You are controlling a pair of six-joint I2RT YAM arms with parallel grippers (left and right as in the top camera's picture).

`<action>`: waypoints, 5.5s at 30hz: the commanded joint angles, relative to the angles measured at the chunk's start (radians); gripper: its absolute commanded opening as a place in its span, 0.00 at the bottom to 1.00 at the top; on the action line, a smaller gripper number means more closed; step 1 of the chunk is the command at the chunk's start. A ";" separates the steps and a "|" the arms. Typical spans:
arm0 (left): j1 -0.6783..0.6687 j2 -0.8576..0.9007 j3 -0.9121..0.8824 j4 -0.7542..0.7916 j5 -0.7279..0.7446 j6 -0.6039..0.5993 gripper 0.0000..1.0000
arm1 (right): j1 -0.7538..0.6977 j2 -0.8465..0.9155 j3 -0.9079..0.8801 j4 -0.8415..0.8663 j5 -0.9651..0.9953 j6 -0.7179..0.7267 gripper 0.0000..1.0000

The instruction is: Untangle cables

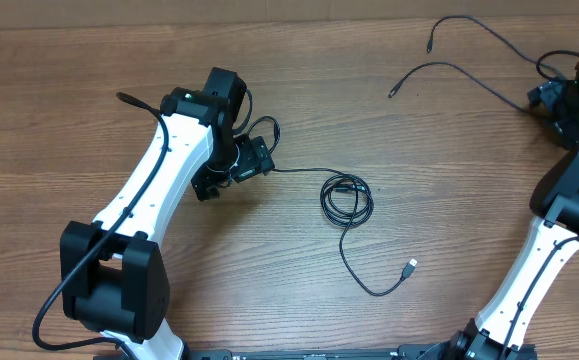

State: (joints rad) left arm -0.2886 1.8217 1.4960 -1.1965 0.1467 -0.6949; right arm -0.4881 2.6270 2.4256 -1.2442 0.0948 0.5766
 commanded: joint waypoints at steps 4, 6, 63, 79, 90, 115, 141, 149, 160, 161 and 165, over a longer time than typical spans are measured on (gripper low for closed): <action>-0.006 -0.010 -0.002 0.000 0.007 0.022 1.00 | -0.003 0.001 -0.028 0.090 0.005 -0.008 0.96; -0.006 -0.010 -0.002 0.000 0.007 0.022 1.00 | 0.001 0.001 -0.031 0.111 0.005 -0.008 0.91; -0.006 -0.010 -0.002 0.000 0.007 0.022 1.00 | 0.047 0.066 0.117 0.033 0.039 0.000 0.31; -0.006 -0.010 -0.002 0.000 0.007 0.022 1.00 | 0.039 0.097 0.113 0.069 0.000 -0.001 0.04; -0.006 -0.010 -0.002 0.000 0.007 0.022 1.00 | 0.040 0.178 0.114 0.221 -0.170 -0.046 0.04; -0.006 -0.010 -0.002 0.000 0.007 0.022 1.00 | -0.015 0.012 0.124 0.024 -0.130 -0.076 0.04; -0.006 -0.010 -0.002 0.000 0.007 0.022 0.99 | 0.005 0.113 -0.051 0.394 -0.295 -0.246 0.05; -0.006 -0.010 -0.002 0.000 0.007 0.022 1.00 | -0.010 -0.030 0.135 0.307 -0.335 -0.267 0.08; -0.006 -0.010 -0.002 0.000 0.007 0.022 0.99 | 0.015 -0.416 0.372 -0.063 -0.491 -0.234 0.25; -0.006 -0.010 -0.002 0.000 0.007 0.022 1.00 | 0.026 -0.450 0.372 -0.102 -0.518 -0.235 0.29; -0.006 -0.010 -0.002 0.000 0.007 0.022 1.00 | 0.096 -0.540 0.372 -0.246 -0.625 -0.355 0.55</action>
State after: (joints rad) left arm -0.2886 1.8217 1.4960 -1.1965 0.1467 -0.6952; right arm -0.4549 2.1086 2.7960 -1.4384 -0.4026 0.3130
